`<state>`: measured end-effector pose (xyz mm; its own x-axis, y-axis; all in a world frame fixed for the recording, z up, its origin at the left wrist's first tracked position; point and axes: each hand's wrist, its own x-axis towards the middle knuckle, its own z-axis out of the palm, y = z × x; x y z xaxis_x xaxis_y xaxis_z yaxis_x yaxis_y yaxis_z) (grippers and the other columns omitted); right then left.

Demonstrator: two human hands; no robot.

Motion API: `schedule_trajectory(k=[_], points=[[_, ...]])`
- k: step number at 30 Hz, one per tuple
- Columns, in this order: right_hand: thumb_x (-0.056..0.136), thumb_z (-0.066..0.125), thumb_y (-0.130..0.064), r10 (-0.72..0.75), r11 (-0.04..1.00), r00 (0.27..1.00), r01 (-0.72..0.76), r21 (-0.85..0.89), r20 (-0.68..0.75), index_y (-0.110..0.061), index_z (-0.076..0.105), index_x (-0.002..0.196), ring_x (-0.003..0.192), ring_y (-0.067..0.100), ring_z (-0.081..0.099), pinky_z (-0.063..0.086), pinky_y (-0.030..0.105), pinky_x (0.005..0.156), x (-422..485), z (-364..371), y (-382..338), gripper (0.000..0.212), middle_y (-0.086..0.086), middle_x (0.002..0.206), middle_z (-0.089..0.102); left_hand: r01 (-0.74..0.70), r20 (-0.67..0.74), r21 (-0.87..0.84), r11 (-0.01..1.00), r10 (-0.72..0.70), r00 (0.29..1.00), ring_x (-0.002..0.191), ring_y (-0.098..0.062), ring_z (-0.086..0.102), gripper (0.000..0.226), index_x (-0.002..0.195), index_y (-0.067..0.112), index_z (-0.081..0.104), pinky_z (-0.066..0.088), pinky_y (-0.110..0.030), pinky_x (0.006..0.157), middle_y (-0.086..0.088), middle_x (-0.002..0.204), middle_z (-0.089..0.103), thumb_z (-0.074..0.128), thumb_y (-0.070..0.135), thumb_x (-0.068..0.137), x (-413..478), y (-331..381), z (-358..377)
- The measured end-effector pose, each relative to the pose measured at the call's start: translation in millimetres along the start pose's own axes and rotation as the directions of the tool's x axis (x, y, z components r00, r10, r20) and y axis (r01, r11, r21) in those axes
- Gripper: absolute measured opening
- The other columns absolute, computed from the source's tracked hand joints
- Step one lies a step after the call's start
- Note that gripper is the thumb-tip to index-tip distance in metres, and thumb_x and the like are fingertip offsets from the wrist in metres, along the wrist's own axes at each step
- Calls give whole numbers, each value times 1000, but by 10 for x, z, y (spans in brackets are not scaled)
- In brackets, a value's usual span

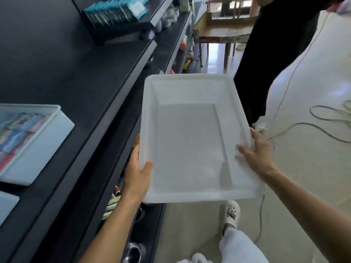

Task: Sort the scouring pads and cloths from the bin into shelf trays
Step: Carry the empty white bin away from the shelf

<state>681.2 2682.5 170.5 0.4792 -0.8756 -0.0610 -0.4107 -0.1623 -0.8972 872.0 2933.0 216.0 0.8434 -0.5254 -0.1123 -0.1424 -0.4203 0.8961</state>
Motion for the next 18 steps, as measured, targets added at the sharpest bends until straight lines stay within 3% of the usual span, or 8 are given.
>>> schedule_trajectory(k=[3,7,11,13,15,18], points=[[87,63,-4,84,996,995,-84,-2,-54,-19,43,139,92,24,61,52,34,79,-201,-256,339,57,3,111,60,32,98,26,999,-34,995,105,-8,62,51,137,31,45,52,-23,78,13,116,63,50,6,93,-35,-47,298],[86,65,-10,206,977,969,-212,-32,-136,-21,41,139,94,30,64,54,44,85,-324,-693,798,59,9,115,62,35,229,49,998,-45,972,97,-1,61,44,128,32,47,48,-10,66,15,111,63,51,6,94,-21,36,832],[84,66,-9,280,951,935,-301,-71,-216,-18,42,141,95,27,62,51,39,87,-277,-1193,1159,62,8,109,62,44,324,105,994,-76,943,107,-12,62,50,135,31,47,53,-36,91,10,119,64,54,13,88,123,148,1502],[83,66,-6,303,940,919,-331,-79,-252,-16,43,140,95,28,62,51,40,87,-188,-1467,1353,62,10,111,62,30,379,129,991,-77,922,108,-14,62,54,136,33,47,52,-42,96,11,119,65,54,16,85,209,243,1889],[83,65,-3,343,928,900,-369,-50,-268,-14,44,138,96,31,63,53,47,87,-76,-1752,1553,60,12,114,63,12,427,142,990,-72,901,105,-13,63,50,133,31,49,52,-37,92,12,116,66,53,12,87,300,364,2314],[82,66,-5,414,891,853,-450,-50,-317,-14,43,139,103,31,62,51,47,90,153,-2199,1859,62,11,121,61,-7,507,163,987,-77,858,93,-2,60,43,126,35,49,47,-18,70,13,111,64,52,9,91,474,606,2980]])
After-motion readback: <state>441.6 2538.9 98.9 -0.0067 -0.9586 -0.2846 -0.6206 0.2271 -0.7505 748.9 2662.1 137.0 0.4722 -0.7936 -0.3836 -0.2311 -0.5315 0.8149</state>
